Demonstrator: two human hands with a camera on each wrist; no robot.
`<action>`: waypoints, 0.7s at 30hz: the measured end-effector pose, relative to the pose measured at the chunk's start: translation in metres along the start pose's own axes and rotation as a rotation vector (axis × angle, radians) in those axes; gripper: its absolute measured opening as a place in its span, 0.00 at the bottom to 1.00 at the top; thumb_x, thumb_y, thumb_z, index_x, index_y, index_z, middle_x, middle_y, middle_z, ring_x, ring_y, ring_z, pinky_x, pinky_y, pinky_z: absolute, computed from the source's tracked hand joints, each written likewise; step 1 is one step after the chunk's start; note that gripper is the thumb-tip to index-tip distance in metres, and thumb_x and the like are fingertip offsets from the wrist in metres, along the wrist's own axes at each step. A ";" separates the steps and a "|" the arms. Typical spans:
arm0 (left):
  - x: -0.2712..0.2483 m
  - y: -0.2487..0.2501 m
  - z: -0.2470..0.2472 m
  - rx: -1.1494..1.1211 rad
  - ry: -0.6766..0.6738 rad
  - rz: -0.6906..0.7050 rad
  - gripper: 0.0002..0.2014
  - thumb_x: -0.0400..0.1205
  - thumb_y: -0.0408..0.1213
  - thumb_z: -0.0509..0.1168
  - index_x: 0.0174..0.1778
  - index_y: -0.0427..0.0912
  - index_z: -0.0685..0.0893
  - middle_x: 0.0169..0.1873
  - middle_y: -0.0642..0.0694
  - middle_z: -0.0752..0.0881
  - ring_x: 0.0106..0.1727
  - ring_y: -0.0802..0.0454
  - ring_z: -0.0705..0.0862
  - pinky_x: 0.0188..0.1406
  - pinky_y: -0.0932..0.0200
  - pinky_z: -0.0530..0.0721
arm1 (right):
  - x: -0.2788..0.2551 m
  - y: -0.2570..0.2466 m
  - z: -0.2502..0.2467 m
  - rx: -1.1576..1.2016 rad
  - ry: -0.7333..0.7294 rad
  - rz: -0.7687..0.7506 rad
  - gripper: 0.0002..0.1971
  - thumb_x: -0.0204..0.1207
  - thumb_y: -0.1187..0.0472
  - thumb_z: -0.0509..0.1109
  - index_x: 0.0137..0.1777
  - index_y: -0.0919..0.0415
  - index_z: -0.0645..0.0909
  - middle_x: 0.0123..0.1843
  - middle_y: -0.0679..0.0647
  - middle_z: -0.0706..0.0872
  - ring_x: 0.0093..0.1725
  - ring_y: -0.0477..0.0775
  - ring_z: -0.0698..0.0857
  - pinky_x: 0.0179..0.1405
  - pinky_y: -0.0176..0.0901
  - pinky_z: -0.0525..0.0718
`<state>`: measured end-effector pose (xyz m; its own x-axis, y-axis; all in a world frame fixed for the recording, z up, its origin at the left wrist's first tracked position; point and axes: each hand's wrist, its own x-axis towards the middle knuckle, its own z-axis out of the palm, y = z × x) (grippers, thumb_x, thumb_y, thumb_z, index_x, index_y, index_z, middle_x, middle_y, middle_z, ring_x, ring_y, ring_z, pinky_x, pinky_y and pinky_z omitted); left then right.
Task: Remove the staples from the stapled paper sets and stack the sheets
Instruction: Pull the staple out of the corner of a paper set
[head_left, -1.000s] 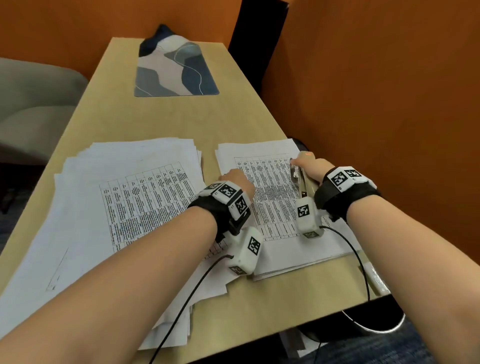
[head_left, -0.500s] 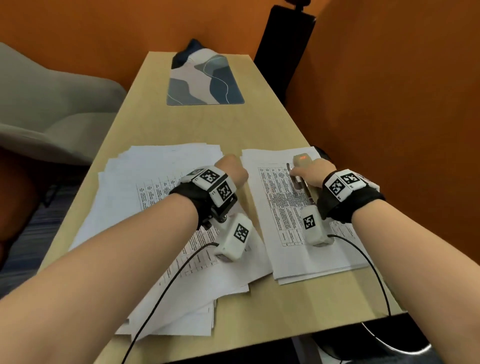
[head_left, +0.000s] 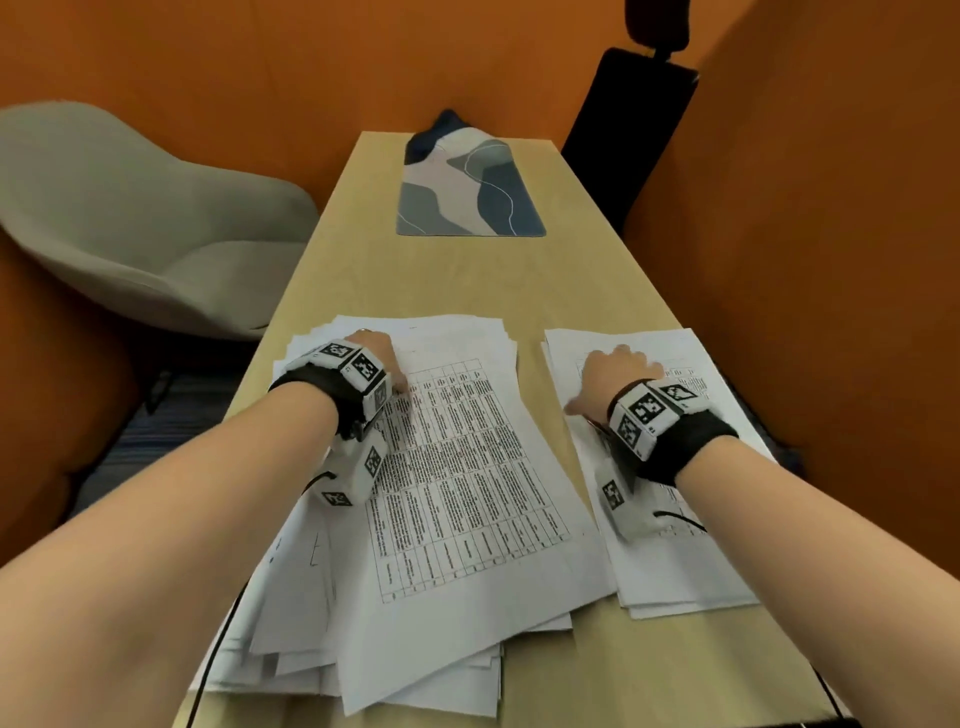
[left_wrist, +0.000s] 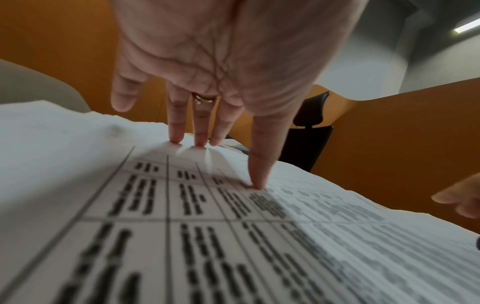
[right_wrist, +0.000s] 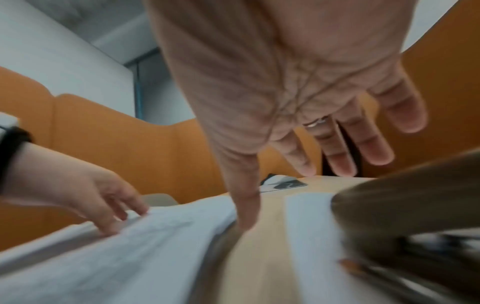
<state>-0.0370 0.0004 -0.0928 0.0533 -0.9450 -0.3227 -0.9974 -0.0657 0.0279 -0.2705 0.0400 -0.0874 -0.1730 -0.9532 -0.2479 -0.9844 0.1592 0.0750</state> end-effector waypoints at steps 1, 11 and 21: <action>0.003 -0.002 0.001 -0.002 0.013 -0.001 0.20 0.72 0.51 0.72 0.48 0.38 0.81 0.45 0.42 0.80 0.45 0.44 0.82 0.40 0.55 0.81 | -0.002 -0.010 -0.001 0.013 0.005 -0.047 0.29 0.73 0.42 0.69 0.65 0.63 0.74 0.64 0.61 0.77 0.65 0.64 0.77 0.61 0.54 0.75; 0.002 -0.023 0.002 -0.052 0.158 -0.039 0.24 0.72 0.52 0.72 0.63 0.56 0.78 0.58 0.49 0.81 0.64 0.44 0.77 0.70 0.46 0.61 | -0.013 -0.063 0.003 0.248 -0.175 -0.224 0.31 0.71 0.54 0.76 0.68 0.70 0.68 0.61 0.61 0.82 0.60 0.59 0.82 0.51 0.44 0.80; -0.042 -0.046 -0.010 -0.686 0.236 0.265 0.05 0.78 0.38 0.70 0.45 0.43 0.81 0.43 0.43 0.83 0.45 0.47 0.79 0.42 0.59 0.72 | -0.020 -0.053 -0.012 0.724 -0.002 -0.285 0.21 0.76 0.62 0.70 0.67 0.66 0.73 0.63 0.60 0.82 0.63 0.62 0.81 0.60 0.46 0.78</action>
<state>0.0076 0.0394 -0.0711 -0.0977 -0.9951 -0.0153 -0.7294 0.0611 0.6814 -0.2142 0.0473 -0.0747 0.0901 -0.9822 -0.1647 -0.7666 0.0372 -0.6411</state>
